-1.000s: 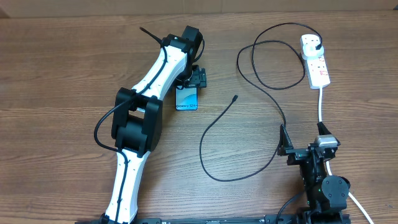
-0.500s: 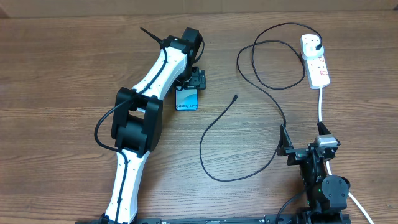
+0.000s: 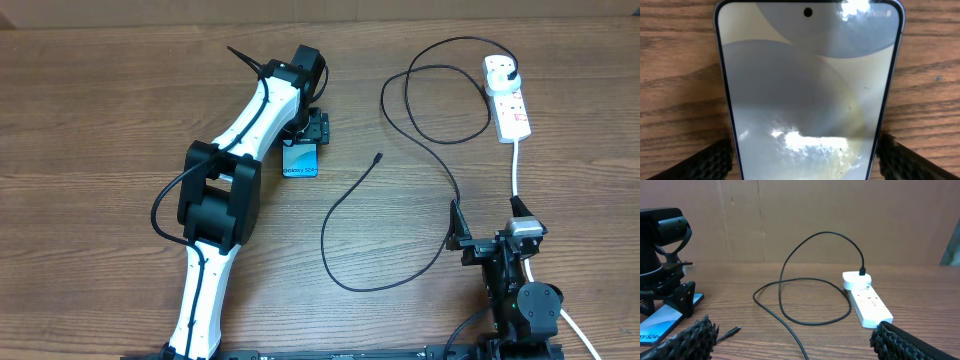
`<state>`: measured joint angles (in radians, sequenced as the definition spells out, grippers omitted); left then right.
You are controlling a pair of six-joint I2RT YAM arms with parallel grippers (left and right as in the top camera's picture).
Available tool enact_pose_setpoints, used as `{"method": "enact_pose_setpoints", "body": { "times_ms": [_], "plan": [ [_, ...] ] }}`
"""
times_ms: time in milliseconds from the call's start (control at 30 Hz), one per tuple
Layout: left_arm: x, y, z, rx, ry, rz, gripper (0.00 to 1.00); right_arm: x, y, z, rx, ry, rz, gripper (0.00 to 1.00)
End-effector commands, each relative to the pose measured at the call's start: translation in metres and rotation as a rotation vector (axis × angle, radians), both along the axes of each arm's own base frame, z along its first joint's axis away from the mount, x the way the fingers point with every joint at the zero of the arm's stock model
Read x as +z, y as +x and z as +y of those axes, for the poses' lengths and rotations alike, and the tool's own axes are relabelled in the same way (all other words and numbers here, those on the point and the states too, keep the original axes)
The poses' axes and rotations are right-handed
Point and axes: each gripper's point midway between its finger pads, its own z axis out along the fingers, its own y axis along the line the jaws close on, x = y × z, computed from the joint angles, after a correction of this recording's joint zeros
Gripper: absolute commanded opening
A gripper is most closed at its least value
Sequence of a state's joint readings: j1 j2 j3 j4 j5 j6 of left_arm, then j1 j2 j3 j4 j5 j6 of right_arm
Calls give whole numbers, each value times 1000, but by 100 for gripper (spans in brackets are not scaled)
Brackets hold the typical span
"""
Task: Plug charger to phone and switch on socket
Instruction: 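Close the left gripper on the smartphone's bottom edge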
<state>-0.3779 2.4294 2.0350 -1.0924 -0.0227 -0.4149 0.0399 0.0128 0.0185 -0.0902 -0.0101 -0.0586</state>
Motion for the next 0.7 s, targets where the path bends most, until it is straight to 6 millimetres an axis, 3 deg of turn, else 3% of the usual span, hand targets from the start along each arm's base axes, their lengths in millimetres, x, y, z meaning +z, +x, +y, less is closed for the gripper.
{"method": "enact_pose_setpoints", "body": {
  "times_ms": [0,467,667],
  "plan": [
    [-19,-15,7,-8,39,60,87,-1,0,-1,-5,2,-6,100],
    [-19,-18,8,10,43,74,85,-1,0,-1,-5,2,-6,100],
    [-19,-18,9,10,43,74,80,-1,0,-1,-5,2,-5,100]
  ]
}}
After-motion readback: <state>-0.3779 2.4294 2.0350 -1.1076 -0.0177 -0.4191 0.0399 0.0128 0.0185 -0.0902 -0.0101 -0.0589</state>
